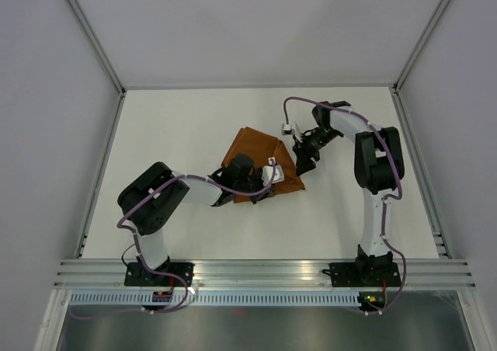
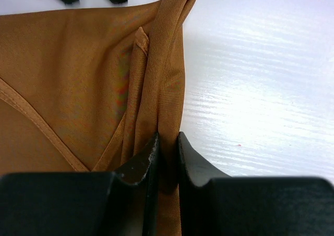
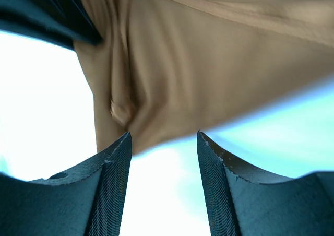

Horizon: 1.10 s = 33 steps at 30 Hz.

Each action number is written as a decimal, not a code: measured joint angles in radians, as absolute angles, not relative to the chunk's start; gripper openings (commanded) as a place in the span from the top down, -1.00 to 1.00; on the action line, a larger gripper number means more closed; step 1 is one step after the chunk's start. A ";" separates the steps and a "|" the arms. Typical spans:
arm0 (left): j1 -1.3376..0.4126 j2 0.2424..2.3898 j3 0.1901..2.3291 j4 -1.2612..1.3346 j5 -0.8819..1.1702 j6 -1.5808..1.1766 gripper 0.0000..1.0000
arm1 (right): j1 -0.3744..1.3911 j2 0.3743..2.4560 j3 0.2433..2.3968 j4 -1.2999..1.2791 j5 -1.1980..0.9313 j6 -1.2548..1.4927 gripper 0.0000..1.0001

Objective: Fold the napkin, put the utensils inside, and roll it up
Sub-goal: Roll the napkin with the utensil

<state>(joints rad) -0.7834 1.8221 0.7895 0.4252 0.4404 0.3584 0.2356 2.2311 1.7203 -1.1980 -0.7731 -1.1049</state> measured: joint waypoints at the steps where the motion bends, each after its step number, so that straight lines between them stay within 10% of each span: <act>1: -0.774 1.826 0.792 0.426 0.463 0.342 0.95 | 0.208 2.188 1.670 -1.153 -0.779 -1.111 -0.18; 21: -0.599 1.971 0.875 0.448 0.905 0.069 0.95 | 0.422 1.576 0.796 -0.315 -0.707 -1.198 -0.33; 33: -0.574 2.017 0.912 0.424 1.004 0.024 0.95 | 0.569 1.540 0.702 -0.082 -0.580 -1.203 -0.15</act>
<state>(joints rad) -0.5735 2.0167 0.9115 0.4240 1.0039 0.0238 0.5686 1.5398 0.7021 -0.0822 -0.5797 -1.2026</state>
